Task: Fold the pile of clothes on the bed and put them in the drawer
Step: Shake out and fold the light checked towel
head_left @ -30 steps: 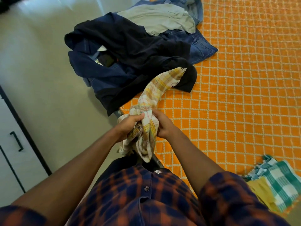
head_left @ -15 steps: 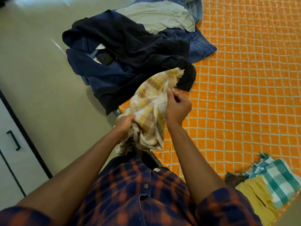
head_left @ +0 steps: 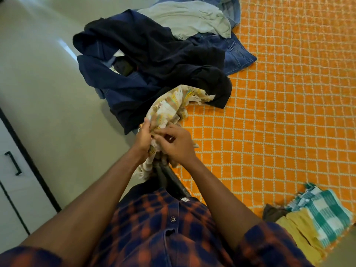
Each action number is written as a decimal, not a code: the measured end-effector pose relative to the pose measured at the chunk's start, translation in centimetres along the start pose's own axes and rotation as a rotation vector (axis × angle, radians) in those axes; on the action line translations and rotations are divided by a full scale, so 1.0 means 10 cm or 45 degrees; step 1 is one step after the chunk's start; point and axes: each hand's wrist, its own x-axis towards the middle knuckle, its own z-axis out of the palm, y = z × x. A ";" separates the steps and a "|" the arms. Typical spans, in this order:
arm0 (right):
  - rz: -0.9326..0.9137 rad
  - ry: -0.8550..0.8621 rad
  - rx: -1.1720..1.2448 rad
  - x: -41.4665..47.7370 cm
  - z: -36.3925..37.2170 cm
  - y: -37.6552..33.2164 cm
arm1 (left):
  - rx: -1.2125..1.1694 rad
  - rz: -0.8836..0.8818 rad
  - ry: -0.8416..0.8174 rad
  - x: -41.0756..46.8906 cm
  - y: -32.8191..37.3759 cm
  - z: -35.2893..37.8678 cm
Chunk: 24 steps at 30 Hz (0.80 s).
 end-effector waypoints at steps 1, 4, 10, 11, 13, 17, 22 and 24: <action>0.106 0.049 0.062 -0.02 -0.04 0.05 | 0.028 0.001 0.017 0.01 -0.01 -0.03; 0.424 0.192 0.237 0.02 -0.17 0.22 | 0.164 0.016 0.103 0.04 -0.03 -0.07; 0.870 -0.317 0.658 0.16 -0.32 0.18 | 0.295 0.096 -0.021 -0.06 0.04 0.09; 0.808 -0.349 0.641 0.17 -0.29 0.15 | 0.304 0.106 -0.035 -0.06 0.04 0.11; 0.691 -0.250 0.657 0.17 -0.20 0.09 | 0.316 0.131 -0.012 -0.05 0.03 0.10; 0.652 -0.076 0.730 0.21 -0.13 0.08 | 0.368 0.153 0.124 -0.05 0.02 0.09; 0.332 -0.445 0.332 0.00 -0.07 0.11 | -0.177 0.038 0.194 -0.01 0.06 0.02; 0.270 -0.455 0.151 -0.10 0.01 0.17 | -0.109 0.031 0.105 0.00 0.07 0.02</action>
